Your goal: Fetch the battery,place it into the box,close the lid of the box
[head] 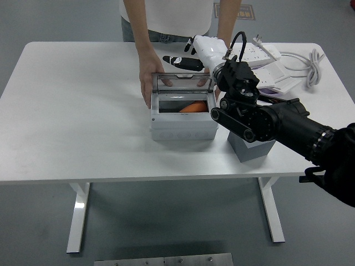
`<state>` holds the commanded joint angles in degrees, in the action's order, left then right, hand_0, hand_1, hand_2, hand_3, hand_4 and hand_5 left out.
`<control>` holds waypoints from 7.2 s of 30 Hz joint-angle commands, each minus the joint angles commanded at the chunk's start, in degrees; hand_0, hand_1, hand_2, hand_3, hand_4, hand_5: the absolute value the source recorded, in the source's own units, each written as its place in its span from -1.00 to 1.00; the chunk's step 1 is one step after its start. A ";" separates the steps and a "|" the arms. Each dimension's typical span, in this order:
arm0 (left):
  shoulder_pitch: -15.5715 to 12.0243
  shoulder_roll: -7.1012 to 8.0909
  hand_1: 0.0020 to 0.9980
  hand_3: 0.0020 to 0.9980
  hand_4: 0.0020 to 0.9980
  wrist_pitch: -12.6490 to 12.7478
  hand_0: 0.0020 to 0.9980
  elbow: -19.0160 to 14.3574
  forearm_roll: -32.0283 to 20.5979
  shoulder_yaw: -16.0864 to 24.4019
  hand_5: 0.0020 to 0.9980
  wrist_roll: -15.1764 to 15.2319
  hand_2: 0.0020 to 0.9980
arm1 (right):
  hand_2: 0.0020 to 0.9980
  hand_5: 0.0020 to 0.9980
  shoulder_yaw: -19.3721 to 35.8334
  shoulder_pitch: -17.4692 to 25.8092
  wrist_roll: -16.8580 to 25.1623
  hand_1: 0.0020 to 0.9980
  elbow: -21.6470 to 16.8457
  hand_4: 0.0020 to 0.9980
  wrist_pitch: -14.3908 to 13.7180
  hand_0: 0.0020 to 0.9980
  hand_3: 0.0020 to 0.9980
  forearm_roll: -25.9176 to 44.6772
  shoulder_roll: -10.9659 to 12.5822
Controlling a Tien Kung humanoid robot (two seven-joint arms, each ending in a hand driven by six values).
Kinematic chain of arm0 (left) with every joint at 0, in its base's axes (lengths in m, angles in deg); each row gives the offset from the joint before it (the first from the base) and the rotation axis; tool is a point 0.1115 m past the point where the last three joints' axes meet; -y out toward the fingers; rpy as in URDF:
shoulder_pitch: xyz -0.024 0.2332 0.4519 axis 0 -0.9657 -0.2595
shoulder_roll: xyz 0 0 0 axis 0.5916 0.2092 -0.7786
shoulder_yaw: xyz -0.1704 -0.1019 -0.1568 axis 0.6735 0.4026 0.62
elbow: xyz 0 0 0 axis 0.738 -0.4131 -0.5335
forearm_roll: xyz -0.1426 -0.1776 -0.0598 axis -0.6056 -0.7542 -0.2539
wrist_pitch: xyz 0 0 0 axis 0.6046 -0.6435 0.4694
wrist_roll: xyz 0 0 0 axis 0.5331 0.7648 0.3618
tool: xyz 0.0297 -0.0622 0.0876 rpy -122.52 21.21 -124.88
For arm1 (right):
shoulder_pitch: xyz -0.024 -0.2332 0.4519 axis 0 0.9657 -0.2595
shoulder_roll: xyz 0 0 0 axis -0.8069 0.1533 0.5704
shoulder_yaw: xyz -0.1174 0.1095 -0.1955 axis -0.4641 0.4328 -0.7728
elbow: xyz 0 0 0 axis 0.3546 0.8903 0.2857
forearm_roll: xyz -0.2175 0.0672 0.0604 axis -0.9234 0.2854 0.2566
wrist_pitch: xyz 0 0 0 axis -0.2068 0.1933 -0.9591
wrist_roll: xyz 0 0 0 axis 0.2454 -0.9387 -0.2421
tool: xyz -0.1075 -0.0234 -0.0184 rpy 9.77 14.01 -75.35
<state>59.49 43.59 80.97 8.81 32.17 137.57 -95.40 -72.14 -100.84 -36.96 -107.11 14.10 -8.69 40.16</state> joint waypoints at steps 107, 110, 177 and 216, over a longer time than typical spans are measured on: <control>-0.93 -0.26 0.43 0.06 -0.77 0.72 0.00 0.00 -1.43 -0.67 -1.00 0.02 0.15 | -0.12 1.00 0.90 4.45 -7.76 -0.14 -9.85 1.00 2.59 0.06 -0.20 -2.54 1.58; -1.00 -0.30 0.43 0.06 -0.77 0.67 0.00 -0.02 -1.34 -0.62 -1.00 -0.02 0.15 | -0.12 1.00 1.88 4.94 -9.05 -0.14 -11.27 1.00 3.66 0.06 -0.20 -3.54 2.18; -1.42 -1.94 0.44 0.06 -0.76 0.81 0.00 0.14 -2.49 -1.29 -1.00 0.14 0.16 | -0.36 0.91 36.67 26.26 3.59 -0.49 -22.94 0.93 2.88 -0.60 -0.25 -1.94 11.18; -2.06 -2.33 0.42 0.07 -0.76 0.55 0.01 0.44 -4.16 -2.01 -1.00 0.41 0.15 | -0.05 0.01 46.55 38.95 43.87 -0.18 -24.86 0.49 9.10 0.01 0.08 57.55 11.58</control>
<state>57.43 41.26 81.52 9.25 28.00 135.56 -94.99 -25.59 -61.89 6.91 -131.97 23.20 48.86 51.75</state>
